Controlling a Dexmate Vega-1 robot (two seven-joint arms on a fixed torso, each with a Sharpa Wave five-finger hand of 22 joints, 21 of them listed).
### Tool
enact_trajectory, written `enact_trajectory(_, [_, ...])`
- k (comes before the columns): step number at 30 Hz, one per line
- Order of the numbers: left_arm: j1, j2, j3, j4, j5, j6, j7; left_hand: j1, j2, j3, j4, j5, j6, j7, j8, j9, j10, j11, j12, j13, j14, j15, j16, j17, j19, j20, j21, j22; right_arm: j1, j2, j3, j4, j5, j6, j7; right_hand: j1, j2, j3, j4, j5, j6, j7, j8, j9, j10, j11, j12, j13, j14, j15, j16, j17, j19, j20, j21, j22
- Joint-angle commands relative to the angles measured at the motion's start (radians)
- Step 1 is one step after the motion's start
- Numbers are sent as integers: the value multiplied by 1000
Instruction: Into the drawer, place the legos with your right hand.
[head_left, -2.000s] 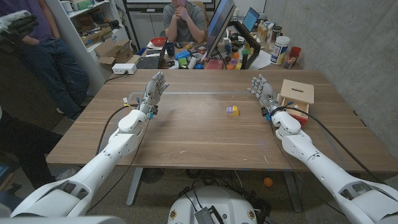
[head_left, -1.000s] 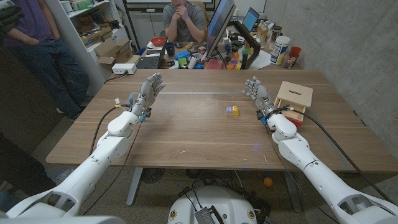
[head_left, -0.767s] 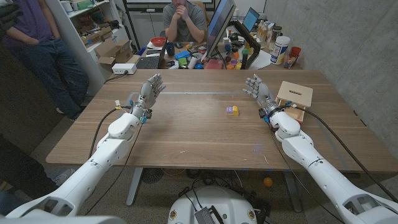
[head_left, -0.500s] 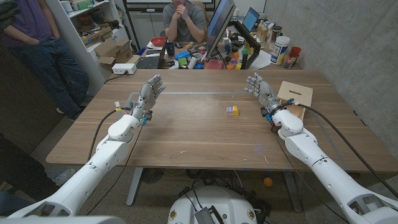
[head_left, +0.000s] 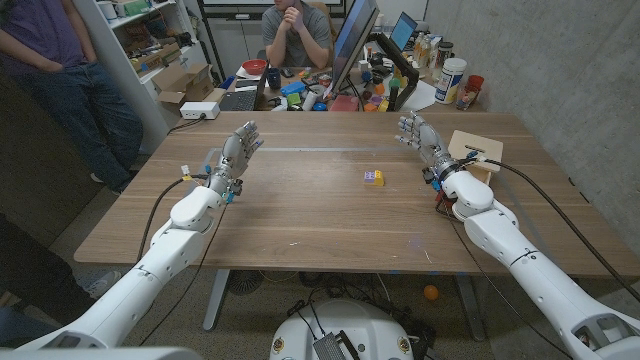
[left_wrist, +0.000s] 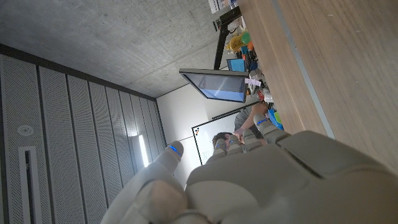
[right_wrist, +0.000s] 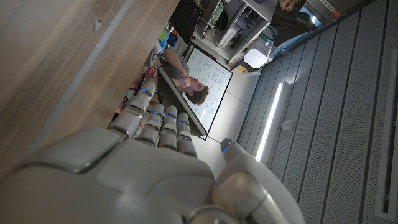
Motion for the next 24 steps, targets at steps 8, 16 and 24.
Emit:
enact_trajectory(8, [13,10,-12,6,-16,-22,-24,0,113,4,1,7,4,2,6,1,-5,6,4,1,-3,5,3,4,-3,8,1,3,-33,-58,0,-151,-107,-51,-76,27,38,7,-17,7,18,6,-2,4,20,4,0,3,29,9,1,-2,20,2,6,2])
enact_trajectory(16, [16,11,-12,5,-20,-30,-36,0,113,3,1,7,4,2,6,2,-4,6,4,1,-3,5,3,4,-2,8,1,3,-52,-91,13,-229,-164,-93,-112,43,33,12,-31,8,20,9,-4,4,25,6,-1,3,37,11,-1,-5,23,5,5,3])
enact_trajectory(24, [20,13,-13,-1,-22,-35,-40,0,112,2,2,7,6,2,6,2,-4,6,4,1,-2,4,3,4,-2,8,1,3,-58,-131,17,-301,-240,-160,-134,69,17,17,-58,10,11,10,-10,4,17,3,-9,3,33,10,-10,-8,21,8,2,3])
